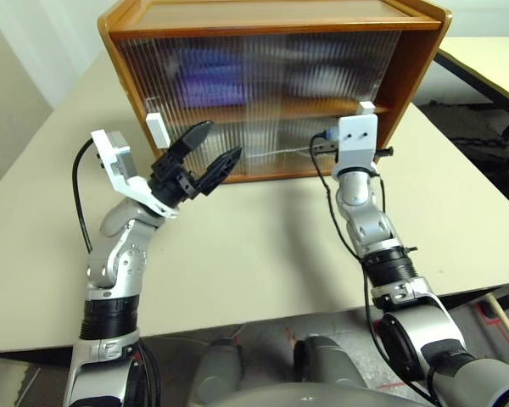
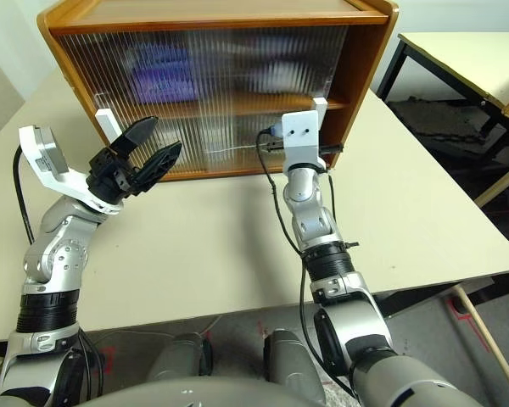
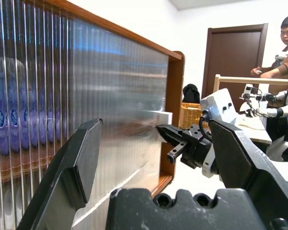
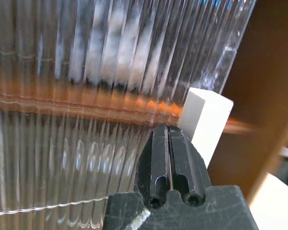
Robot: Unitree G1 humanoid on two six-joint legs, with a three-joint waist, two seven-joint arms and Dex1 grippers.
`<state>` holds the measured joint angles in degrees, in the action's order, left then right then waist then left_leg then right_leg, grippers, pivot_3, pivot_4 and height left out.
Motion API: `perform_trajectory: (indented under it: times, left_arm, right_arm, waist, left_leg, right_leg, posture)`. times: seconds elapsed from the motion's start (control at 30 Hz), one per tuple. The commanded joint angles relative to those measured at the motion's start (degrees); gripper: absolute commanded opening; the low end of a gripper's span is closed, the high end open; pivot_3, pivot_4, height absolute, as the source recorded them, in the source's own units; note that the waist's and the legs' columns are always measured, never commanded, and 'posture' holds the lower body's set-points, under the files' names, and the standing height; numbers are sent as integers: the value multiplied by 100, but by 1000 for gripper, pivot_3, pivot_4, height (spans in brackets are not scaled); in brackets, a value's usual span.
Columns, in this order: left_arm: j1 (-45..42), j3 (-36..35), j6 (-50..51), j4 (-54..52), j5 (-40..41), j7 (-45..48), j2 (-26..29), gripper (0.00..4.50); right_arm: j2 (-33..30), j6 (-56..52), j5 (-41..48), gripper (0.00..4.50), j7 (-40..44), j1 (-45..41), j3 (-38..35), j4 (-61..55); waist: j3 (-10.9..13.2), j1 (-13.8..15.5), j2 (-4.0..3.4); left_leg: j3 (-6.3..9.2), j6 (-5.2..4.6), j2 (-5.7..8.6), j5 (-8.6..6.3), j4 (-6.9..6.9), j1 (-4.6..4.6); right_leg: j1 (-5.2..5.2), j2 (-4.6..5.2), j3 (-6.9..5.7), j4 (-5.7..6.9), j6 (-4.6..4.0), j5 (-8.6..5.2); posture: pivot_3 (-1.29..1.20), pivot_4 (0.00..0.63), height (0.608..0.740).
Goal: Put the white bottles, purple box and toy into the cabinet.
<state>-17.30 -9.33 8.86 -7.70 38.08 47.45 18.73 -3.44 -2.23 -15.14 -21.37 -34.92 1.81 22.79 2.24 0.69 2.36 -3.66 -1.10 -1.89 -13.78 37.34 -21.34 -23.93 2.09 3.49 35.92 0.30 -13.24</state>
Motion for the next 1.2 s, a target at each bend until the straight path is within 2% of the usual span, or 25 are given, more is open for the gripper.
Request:
perform_trajectory:
  times: [0.03,0.17,0.33,0.4,0.5,0.67,0.8,0.93,1.1,1.13,1.2]
  left_arm:
    - [-58,53,6,113,-38,52,4,4500]
    - [-53,38,10,111,-31,61,13,4500]
    - [-33,33,15,101,-33,56,17,4500]
    - [-14,39,10,96,-37,57,10,4500]
    - [4,41,15,77,-32,50,3,4500]
    - [54,2,-32,127,-60,60,24,4500]
    - [98,-11,-56,159,-71,54,9,4500]
    - [377,-81,-197,225,-172,-93,-83,4500]
    - [995,-230,-790,505,-642,-564,-353,4500]
    - [1145,-282,-1049,642,-860,-747,-439,4500]
    - [1400,-443,-1617,954,-1371,-1313,-639,4500]
  right_arm:
    - [-231,74,-220,41,-514,-158,-217,425]
    - [-436,184,-319,41,-896,-302,-278,793]
    - [-532,256,-287,41,-958,-346,-304,988]
    - [-487,224,-197,41,-800,-296,-288,890]
    - [-471,275,3,41,-109,-30,-112,442]
    - [-783,608,-178,41,797,915,333,-1044]
    - [-920,898,189,1007,1464,1482,389,-1923]
    - [-1120,1021,1255,2519,2553,2035,70,-2260]
    - [-1359,1554,1949,4298,3259,2567,-367,-2026]
    - [-1358,1687,2147,4461,3386,2690,-494,-1930]
    - [-1310,1934,2484,4461,3587,2920,-751,-1670]
  waist:
    - [0,-1,0]
    - [0,-43,0]
    - [0,-15,0]
    - [0,-5,0]
    - [0,-13,0]
    - [-1,-29,-1]
    - [-1,-58,-1]
    - [-2,-119,1]
    - [-1,-121,4]
    - [-2,-123,3]
    - [-3,-123,4]
  left_leg:
    - [0,0,1,0,0,0]
    - [-1,-2,1,1,-1,1]
    - [3,-3,3,2,1,-2]
    - [2,-3,5,2,3,-3]
    - [2,-3,4,2,3,-1]
    - [6,-3,-1,2,-3,1]
    - [5,-3,0,2,-1,1]
    - [4,-3,-3,2,-1,12]
    - [2,-2,-15,1,-1,28]
    - [2,-2,-14,1,-1,28]
    - [-2,-2,-12,1,-4,34]
  right_leg:
    - [0,0,0,-1,1,0]
    - [0,-1,1,0,1,-1]
    - [1,-1,0,-1,1,-1]
    - [3,2,2,-4,5,1]
    - [4,2,3,-4,7,1]
    - [4,-3,0,-3,10,-5]
    - [5,-2,1,-3,14,-7]
    - [37,-2,0,-4,15,-6]
    - [58,1,0,-6,13,-13]
    - [58,1,-1,-6,11,-14]
    - [62,1,2,-6,-3,-22]
  posture:
    - [118,0,740]
    - [119,0,740]
    - [120,0,740]
    - [120,0,740]
    - [122,0,740]
    - [122,0,740]
    - [120,0,740]
    - [113,0,740]
    - [96,0,740]
    - [89,0,740]
    - [83,0,740]
